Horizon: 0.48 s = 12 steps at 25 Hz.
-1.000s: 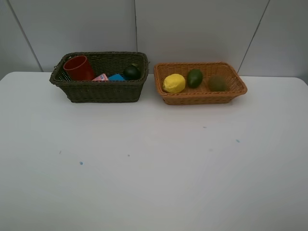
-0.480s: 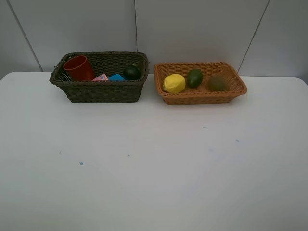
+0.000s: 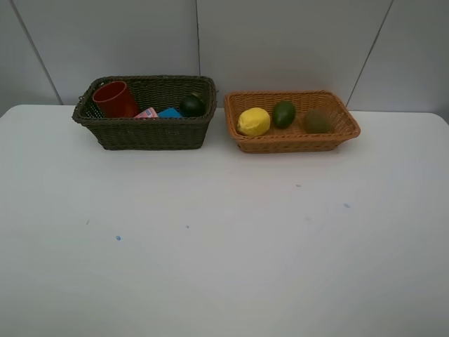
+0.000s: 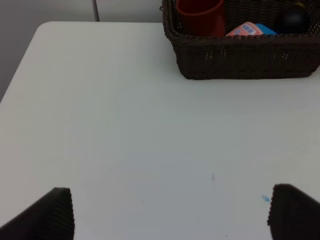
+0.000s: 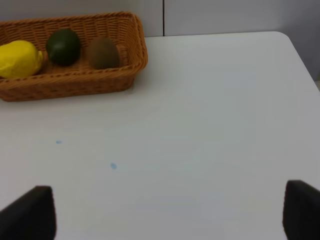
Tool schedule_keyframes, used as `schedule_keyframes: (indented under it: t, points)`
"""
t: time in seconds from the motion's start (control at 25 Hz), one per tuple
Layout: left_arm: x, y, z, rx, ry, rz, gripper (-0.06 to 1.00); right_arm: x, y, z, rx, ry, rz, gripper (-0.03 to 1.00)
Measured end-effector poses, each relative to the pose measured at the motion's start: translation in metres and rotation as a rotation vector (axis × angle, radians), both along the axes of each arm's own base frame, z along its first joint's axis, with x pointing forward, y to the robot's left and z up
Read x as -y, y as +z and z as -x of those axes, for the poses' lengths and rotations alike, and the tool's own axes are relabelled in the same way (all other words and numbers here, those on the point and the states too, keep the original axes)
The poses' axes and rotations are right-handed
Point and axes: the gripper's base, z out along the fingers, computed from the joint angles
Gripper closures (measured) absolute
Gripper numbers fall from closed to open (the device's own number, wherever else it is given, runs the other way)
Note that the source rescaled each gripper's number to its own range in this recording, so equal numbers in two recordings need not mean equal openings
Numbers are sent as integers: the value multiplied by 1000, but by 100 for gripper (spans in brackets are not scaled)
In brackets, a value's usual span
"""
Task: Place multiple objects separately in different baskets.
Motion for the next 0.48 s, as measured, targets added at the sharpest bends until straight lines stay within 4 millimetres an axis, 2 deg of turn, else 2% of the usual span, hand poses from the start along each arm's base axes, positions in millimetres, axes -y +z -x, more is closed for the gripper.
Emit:
schedule_keyframes:
  t: [0.48]
  points:
    - [0,0,0,0,0,0,-6,0,0,0,0,0,0,-3]
